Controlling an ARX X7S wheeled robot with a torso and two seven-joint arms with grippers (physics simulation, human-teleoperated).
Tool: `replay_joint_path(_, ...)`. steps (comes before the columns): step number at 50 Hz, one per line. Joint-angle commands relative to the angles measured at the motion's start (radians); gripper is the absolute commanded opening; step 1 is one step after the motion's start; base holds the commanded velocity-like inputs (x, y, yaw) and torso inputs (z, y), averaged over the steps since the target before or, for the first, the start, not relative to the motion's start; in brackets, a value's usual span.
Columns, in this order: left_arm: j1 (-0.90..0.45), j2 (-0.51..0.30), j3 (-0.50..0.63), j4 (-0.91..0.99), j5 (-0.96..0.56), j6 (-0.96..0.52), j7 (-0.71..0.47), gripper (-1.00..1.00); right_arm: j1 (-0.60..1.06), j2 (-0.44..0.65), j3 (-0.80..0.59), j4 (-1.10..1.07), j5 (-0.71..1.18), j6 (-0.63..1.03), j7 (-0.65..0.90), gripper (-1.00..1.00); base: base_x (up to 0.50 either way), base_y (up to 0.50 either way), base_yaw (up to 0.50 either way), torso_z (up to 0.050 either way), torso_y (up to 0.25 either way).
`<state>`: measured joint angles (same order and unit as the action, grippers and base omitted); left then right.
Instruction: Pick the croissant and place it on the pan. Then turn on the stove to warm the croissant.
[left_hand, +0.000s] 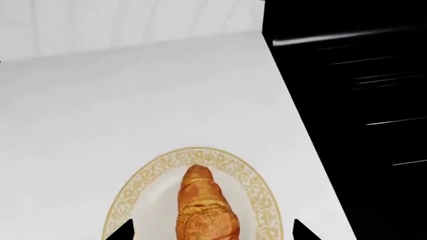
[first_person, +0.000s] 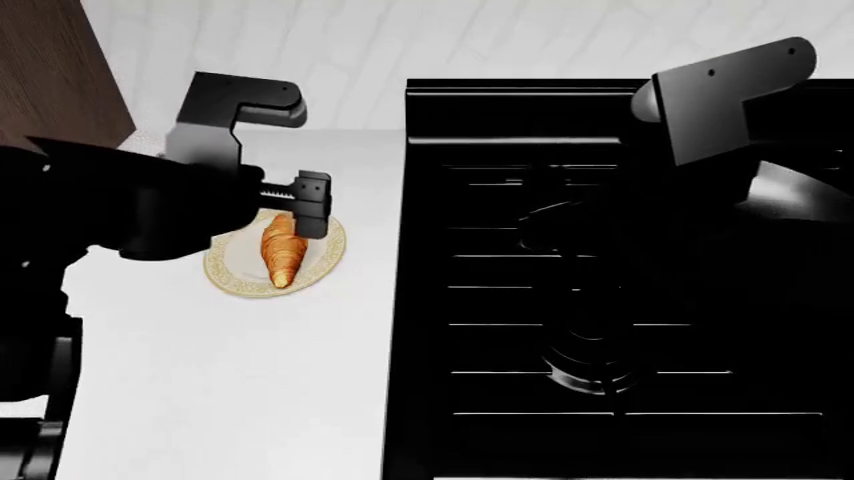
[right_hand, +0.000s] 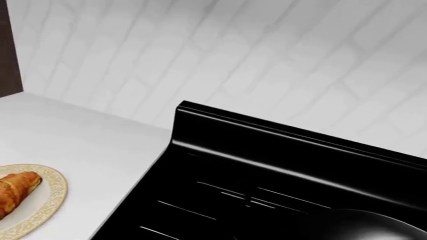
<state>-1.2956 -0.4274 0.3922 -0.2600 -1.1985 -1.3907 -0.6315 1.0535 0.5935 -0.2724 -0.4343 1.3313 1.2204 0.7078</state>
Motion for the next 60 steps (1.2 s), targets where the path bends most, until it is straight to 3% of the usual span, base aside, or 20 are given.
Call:
replay_joint_path(1,0.001,0.021,0.026,-0.08,0.031,0.061,0.037,1.0,-0.009,-0.002,-0.018,0.022,-0.04,-0.032,-0.046,1.0,0.0,0.0,0.0,0.0,0.0)
replay_joint_path(14,-0.006,0.071,-0.031,-0.169,0.023,0.125,-0.01,1.0,-0.016,0.002,-0.025,0.032,-0.052,-0.05,-0.063,1.0,0.0,0.0,0.0,0.0,0.0)
replay_joint_path(29,-0.027,0.096,0.039,-0.263,0.099,0.179,0.039,1.0,-0.032,0.006,-0.032,0.043,-0.073,-0.073,-0.075,1.0,0.0,0.0,0.0,0.0,0.0)
replay_joint_path(60,0.001,0.108,0.044,-0.363,0.109,0.217,0.057,1.0,-0.068,0.025,-0.018,0.018,-0.053,-0.095,-0.054,1.0,0.0,0.0,0.0,0.0,0.0)
